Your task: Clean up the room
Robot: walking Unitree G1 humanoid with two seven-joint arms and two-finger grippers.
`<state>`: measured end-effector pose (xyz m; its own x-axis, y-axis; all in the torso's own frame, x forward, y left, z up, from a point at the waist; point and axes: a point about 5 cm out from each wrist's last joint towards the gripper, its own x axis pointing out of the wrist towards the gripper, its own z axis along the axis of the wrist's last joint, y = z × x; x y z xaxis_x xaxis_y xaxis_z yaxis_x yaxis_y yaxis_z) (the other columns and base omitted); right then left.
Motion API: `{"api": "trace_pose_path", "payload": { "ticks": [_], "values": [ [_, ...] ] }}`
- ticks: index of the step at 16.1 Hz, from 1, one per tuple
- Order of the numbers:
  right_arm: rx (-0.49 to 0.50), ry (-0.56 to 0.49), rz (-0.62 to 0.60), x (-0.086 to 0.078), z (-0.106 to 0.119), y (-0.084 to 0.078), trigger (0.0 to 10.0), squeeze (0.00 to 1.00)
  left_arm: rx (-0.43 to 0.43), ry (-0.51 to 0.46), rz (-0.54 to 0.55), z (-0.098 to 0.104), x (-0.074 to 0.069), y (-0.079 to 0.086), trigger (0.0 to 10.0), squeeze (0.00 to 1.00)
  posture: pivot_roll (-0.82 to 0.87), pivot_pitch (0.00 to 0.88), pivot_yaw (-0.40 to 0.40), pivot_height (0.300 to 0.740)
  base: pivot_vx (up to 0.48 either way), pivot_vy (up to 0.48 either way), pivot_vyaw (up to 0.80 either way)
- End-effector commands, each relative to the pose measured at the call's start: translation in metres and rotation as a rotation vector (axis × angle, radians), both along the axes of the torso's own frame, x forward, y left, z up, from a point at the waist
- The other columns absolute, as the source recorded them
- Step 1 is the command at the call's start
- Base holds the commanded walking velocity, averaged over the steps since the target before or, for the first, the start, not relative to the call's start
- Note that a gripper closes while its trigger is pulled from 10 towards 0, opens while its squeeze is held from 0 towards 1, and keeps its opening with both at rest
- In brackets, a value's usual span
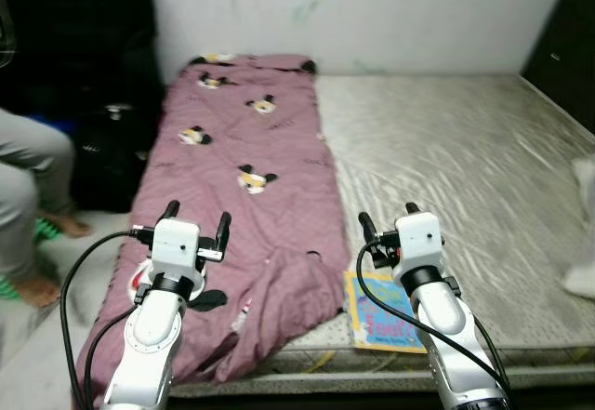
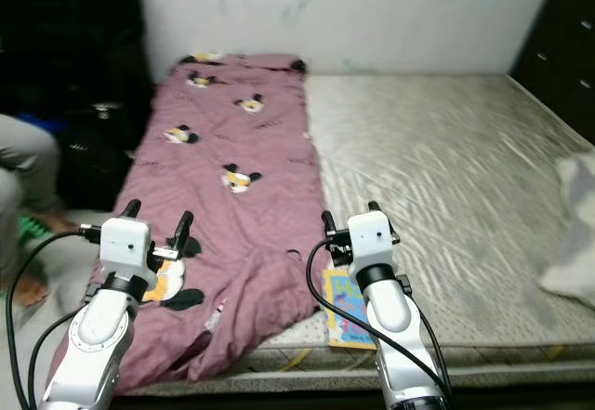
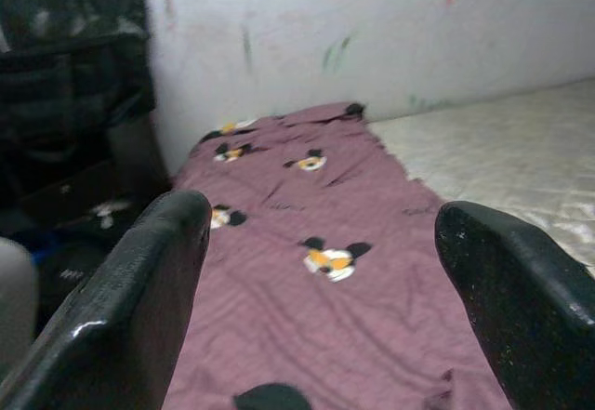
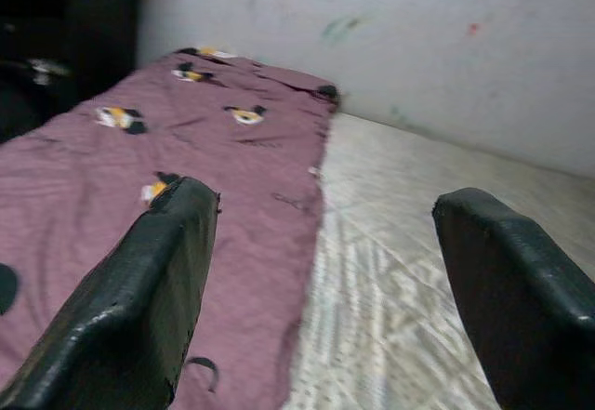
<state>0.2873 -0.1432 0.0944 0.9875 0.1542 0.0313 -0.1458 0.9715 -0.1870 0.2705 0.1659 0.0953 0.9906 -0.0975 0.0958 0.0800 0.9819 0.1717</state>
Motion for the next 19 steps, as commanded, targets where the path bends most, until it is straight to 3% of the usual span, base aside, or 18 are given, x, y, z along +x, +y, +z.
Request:
{"api": "trace_pose_path", "payload": {
  "ticks": [1, 19],
  "values": [
    [0.004, -0.001, 0.011, 0.0021, 0.0021, 0.0028, 10.0, 0.0, 0.017, 0.013, 0.003, -0.0012, 0.0017, 0.0009, 10.0, 0.0, -0.06, 0.0, -0.005, 0.74, 0.0, -0.247, 0.0],
    [0.001, 0.017, 0.022, 0.0044, -0.001, 0.0025, 10.0, 0.0, 0.017, 0.01, 0.003, -0.0018, 0.0027, -0.0002, 10.0, 0.0, -0.06, 0.0, -0.008, 0.74, 0.0, -0.301, 0.0]
  ]
}}
